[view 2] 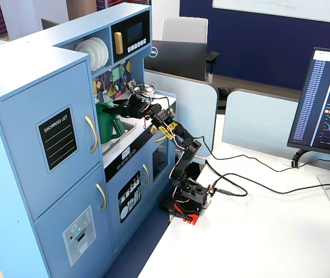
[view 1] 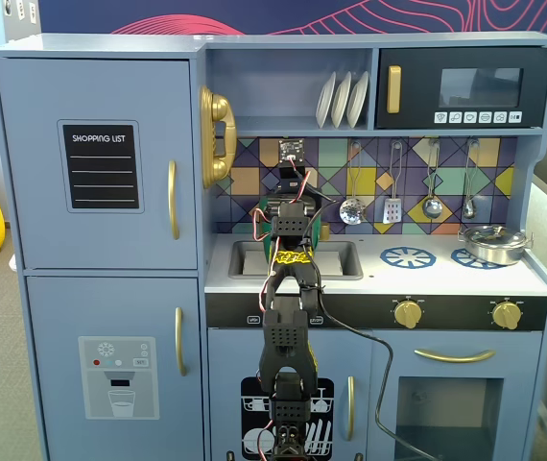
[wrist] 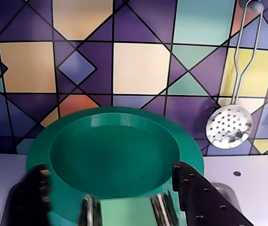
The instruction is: Pick up the lid from the counter and put it on the green recipient
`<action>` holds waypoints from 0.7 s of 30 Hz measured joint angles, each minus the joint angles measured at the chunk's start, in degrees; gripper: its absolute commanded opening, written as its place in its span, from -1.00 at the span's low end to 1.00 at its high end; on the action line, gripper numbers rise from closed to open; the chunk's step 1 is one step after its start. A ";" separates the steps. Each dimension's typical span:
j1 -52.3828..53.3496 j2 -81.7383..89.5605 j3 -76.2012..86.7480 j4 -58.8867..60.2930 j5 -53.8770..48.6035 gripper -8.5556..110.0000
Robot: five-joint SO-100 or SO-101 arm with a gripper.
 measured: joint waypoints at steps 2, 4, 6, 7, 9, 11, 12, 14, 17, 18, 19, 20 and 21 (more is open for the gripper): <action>0.00 0.26 -0.53 0.62 0.00 -0.33; 0.09 1.93 -0.70 2.64 -0.26 -0.35; 0.09 5.01 -0.70 5.80 -0.79 -0.36; 0.09 7.12 -0.09 7.56 -0.79 -0.37; 0.09 12.39 2.20 11.60 -0.88 -0.37; 0.09 18.46 5.98 16.00 -1.14 -0.38; 0.00 21.62 8.35 17.67 -1.58 -0.39; -0.09 28.13 14.06 20.48 -2.11 -0.45; -0.18 37.79 24.96 23.82 -3.16 -0.71; 0.00 40.61 29.09 24.35 -3.16 -0.75; 0.09 43.33 33.84 24.61 -3.16 -0.81; 0.09 46.14 38.76 24.61 -3.16 -0.86; 0.35 48.78 43.77 24.61 -3.16 -0.86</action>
